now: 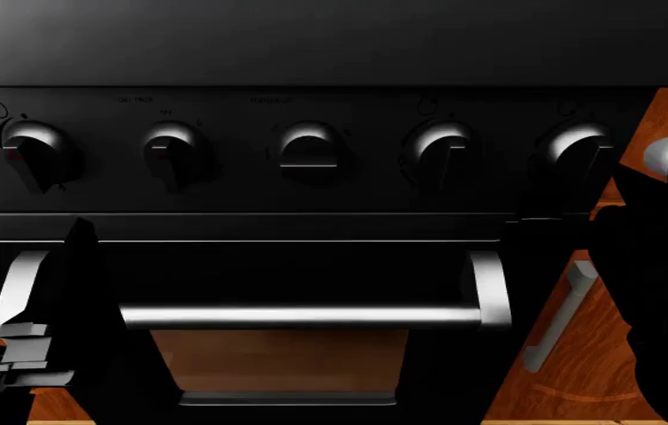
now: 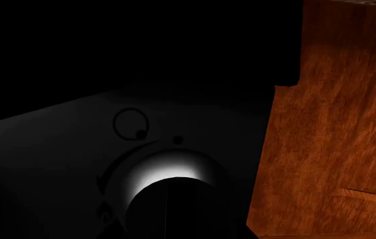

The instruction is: Frozen meat rests on a plate on the counter. Retrieve the meat and place it in a pot on a burner. Then turn the burner on.

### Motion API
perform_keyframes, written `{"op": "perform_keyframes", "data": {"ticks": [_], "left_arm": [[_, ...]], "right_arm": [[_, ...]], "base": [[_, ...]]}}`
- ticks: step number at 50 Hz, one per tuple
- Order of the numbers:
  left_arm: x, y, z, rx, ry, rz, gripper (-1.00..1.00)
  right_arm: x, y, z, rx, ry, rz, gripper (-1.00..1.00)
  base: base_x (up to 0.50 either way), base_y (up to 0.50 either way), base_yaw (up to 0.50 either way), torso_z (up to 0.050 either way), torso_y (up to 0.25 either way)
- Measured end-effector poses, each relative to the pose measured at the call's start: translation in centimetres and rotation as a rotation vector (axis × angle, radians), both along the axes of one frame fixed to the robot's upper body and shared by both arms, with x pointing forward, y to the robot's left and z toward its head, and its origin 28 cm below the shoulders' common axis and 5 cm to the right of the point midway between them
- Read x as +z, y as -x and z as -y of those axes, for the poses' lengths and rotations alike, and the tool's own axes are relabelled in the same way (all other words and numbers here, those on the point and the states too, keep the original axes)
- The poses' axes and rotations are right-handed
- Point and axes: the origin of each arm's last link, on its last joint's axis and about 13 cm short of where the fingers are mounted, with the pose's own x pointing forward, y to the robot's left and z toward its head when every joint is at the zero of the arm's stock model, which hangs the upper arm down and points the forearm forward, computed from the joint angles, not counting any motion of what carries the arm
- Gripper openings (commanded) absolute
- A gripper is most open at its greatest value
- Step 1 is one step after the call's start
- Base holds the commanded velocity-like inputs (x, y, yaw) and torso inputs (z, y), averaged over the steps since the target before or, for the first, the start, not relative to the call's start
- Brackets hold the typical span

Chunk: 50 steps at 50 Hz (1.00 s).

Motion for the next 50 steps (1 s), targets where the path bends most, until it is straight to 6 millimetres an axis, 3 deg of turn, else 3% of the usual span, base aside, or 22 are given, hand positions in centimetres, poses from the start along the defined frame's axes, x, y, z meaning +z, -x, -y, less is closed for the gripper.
{"op": "perform_keyframes", "data": {"ticks": [50], "left_arm": [[0.2, 0.2, -0.2, 0.004, 0.001, 0.012, 1.00]], "right_arm": [[-1.2, -0.2, 0.4, -0.047, 0.517, 0.122, -1.00]], "base": [[0.02, 0.00, 0.02, 0.002, 0.000]]}}
